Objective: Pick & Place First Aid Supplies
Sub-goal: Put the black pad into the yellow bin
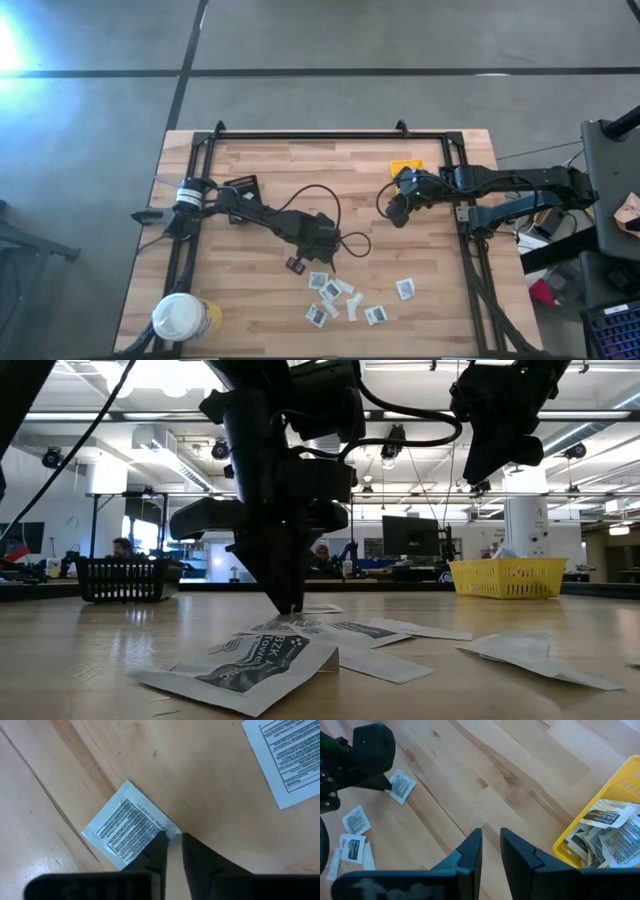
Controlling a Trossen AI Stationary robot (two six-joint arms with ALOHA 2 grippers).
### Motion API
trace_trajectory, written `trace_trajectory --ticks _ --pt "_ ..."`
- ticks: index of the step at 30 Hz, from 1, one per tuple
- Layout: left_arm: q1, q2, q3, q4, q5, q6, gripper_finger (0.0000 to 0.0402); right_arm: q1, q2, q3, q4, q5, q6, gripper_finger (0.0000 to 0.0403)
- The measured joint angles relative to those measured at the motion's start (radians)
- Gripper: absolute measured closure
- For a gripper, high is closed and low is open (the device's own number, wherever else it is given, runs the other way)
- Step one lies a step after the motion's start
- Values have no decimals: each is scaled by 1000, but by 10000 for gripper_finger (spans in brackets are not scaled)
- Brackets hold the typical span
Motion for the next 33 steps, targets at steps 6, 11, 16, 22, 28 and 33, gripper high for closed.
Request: trace_trajectory --ticks 6,11,16,22,28,33 --pt "0 2 -2 -3 -8 -4 393 0 0 0 0 0 0 334" --pt "0 2 -2 -10 -1 -45 400 0 0 0 0 0 -4 327" --pt "-5 -18 -4 -24 49 -83 401 10 0 0 0 -5 -4 323" --pt "-21 -62 -11 -32 69 -106 401 70 0 -1 3 -2 -4 331" --pt "-36 -90 -24 -9 70 -122 401 132 0 -30 7 3 -2 339" --pt "-55 -130 -86 61 73 -133 401 186 0 -87 56 2 0 336"
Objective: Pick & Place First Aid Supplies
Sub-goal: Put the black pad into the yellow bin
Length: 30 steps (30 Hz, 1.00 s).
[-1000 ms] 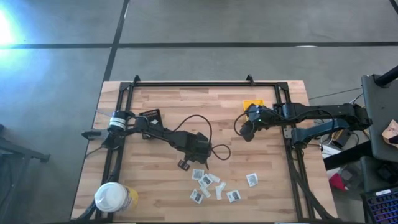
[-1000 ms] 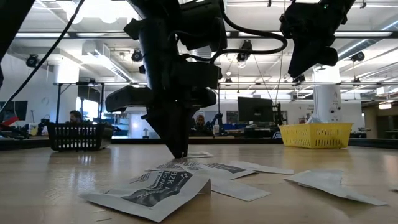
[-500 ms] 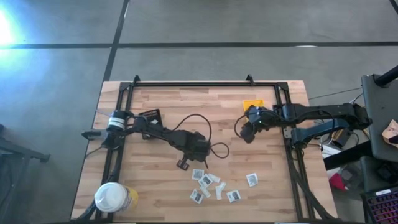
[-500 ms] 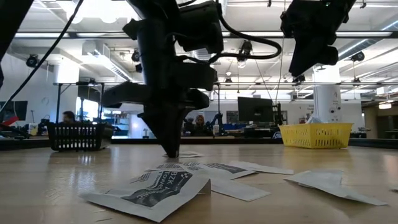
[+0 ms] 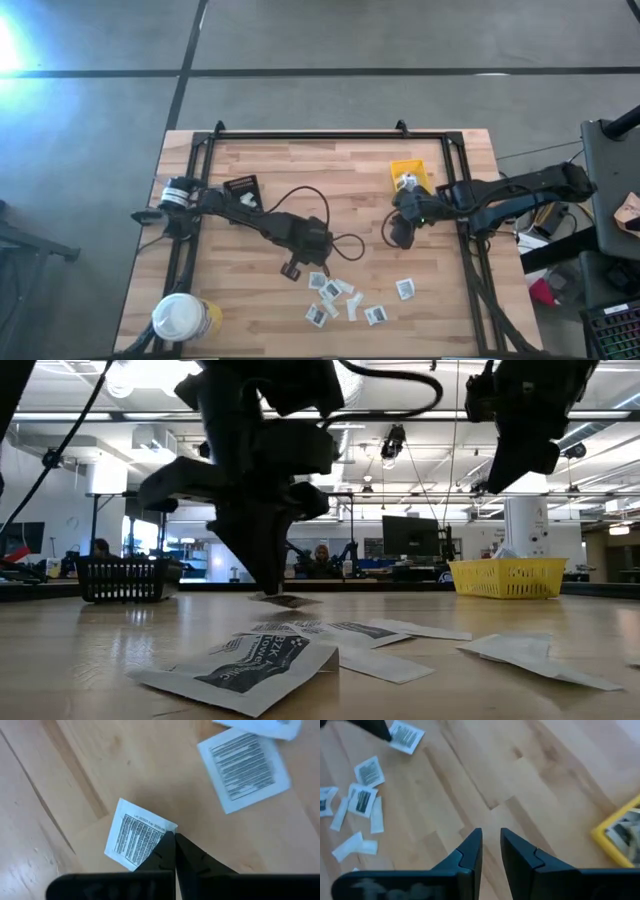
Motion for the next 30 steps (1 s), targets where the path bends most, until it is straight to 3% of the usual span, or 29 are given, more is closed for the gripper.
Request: trace_trajectory --ticks 7,16,23,30 --pt "-13 -105 -126 120 -15 -60 401 73 0 -46 110 -3 0 325" --pt "-18 -343 -352 442 -30 -135 401 150 0 -54 258 -3 -36 330" --pt "-27 -485 -491 659 -42 -180 401 173 27 -59 403 -7 -166 320" --pt "-62 -515 -549 832 -33 -191 401 173 113 -59 625 -10 -398 297"
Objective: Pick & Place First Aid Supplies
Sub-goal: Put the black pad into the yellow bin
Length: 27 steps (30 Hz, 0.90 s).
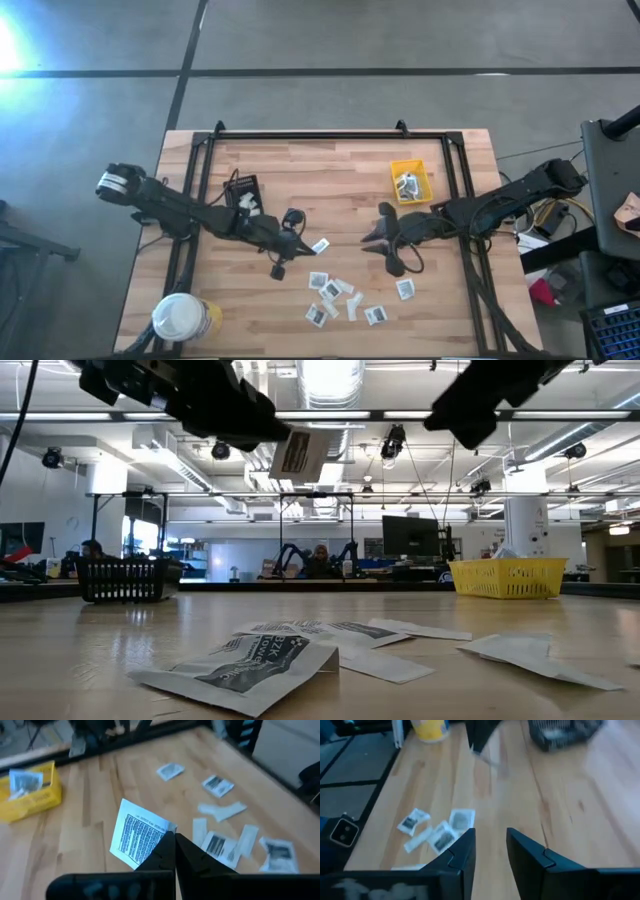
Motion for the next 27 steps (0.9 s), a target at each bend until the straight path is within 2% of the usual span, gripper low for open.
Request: trace_trajectory --ticks 8,15,21,27 --pt "-32 4 -7 82 4 -19 401 0 110 46 136 0 -199 248" --pt "-38 49 -7 228 87 -23 401 0 223 128 179 0 -388 214" --pt "-41 71 -7 256 89 -19 401 0 296 210 184 -3 -434 209" --pt "-41 76 -7 274 89 -14 401 0 326 265 73 -50 -420 228"
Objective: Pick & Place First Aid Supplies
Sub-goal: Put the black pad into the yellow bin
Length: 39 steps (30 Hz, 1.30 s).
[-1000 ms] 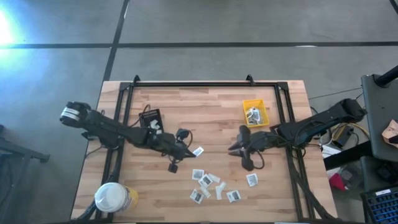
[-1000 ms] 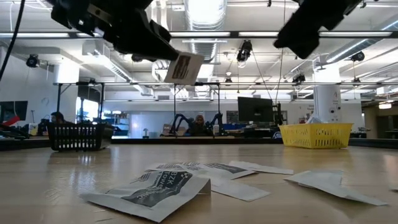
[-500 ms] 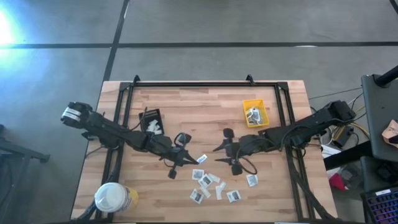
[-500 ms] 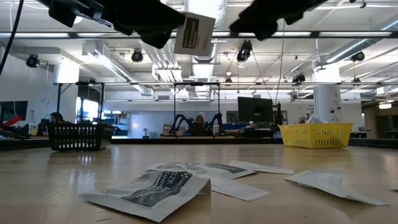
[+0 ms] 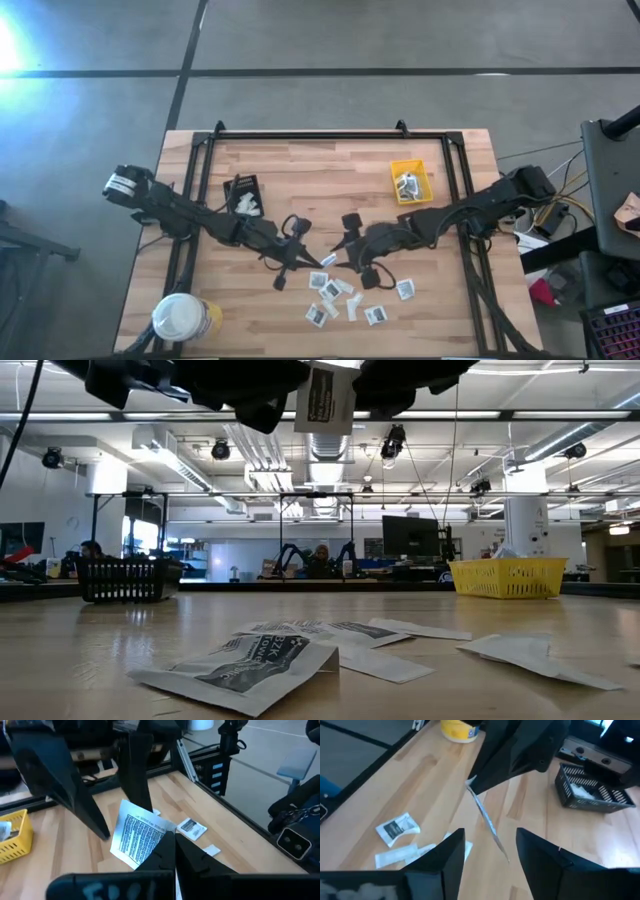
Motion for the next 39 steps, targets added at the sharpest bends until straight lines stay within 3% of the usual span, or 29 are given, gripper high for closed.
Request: trace_trajectory --ticks 8,18,32,39 --pt "0 -1 0 38 -23 29 401 0 19 23 7 -3 13 277" --pt "0 -2 0 42 -162 28 401 -1 18 18 -12 -1 23 385" --pt "-1 -2 0 -18 -259 16 401 0 16 17 -132 65 169 394" --pt "-1 -2 0 -79 -277 -50 393 -9 4 17 -268 175 208 394"
